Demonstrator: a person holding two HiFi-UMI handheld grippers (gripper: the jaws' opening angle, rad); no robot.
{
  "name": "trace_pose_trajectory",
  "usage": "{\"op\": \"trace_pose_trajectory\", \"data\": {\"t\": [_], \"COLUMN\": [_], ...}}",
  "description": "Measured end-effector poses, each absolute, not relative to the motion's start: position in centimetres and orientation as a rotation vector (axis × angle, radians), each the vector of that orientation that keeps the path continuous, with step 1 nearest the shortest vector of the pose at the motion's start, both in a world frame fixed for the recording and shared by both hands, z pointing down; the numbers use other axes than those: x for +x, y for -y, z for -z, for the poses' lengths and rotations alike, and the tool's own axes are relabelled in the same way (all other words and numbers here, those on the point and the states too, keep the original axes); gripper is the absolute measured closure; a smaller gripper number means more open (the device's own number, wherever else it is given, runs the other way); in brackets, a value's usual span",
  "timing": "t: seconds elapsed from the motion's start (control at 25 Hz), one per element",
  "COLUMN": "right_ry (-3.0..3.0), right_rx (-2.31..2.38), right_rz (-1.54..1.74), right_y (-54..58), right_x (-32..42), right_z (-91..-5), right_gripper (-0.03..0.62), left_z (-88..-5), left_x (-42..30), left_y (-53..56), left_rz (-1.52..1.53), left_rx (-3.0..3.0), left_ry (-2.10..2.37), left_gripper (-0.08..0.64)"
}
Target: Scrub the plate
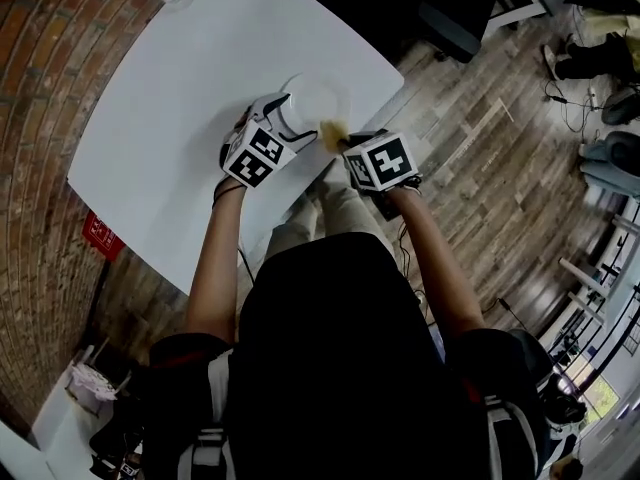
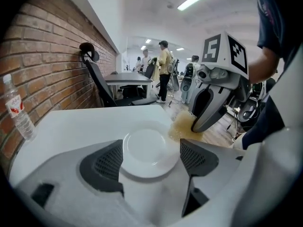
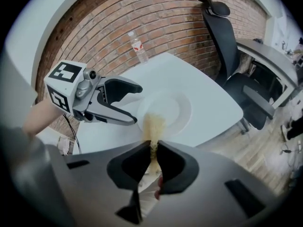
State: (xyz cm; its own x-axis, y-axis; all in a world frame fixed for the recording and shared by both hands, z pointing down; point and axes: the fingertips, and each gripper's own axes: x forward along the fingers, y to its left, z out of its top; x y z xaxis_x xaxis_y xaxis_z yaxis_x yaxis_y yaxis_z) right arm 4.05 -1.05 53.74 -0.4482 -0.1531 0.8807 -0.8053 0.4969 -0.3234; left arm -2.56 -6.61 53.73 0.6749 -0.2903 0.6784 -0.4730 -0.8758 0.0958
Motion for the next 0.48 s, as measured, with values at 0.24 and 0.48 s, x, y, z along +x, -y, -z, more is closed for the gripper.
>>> {"op": "trace_pose_trajectory", "data": {"t": [0.24, 0.48], "right_ry": [1.946, 2.044], "right_rx": [0.863, 0.964], "right_rz": [-0.937, -0.868], "right_y": [1.5, 2.9], "right_x": [3.2, 2.1], "right_z": [-51.4, -47.6], "right_gripper": [0.551, 0.551], "left_z": [-50.5, -44.9], "left_x": [-3.3, -3.8], "left_y": [5.8, 5.1], "left_rz": [-0.947, -0.871], "left_rx": [2.687, 2.738], "left_ry": [0.652, 0.691], "left_gripper": [0.17, 0.172]}}
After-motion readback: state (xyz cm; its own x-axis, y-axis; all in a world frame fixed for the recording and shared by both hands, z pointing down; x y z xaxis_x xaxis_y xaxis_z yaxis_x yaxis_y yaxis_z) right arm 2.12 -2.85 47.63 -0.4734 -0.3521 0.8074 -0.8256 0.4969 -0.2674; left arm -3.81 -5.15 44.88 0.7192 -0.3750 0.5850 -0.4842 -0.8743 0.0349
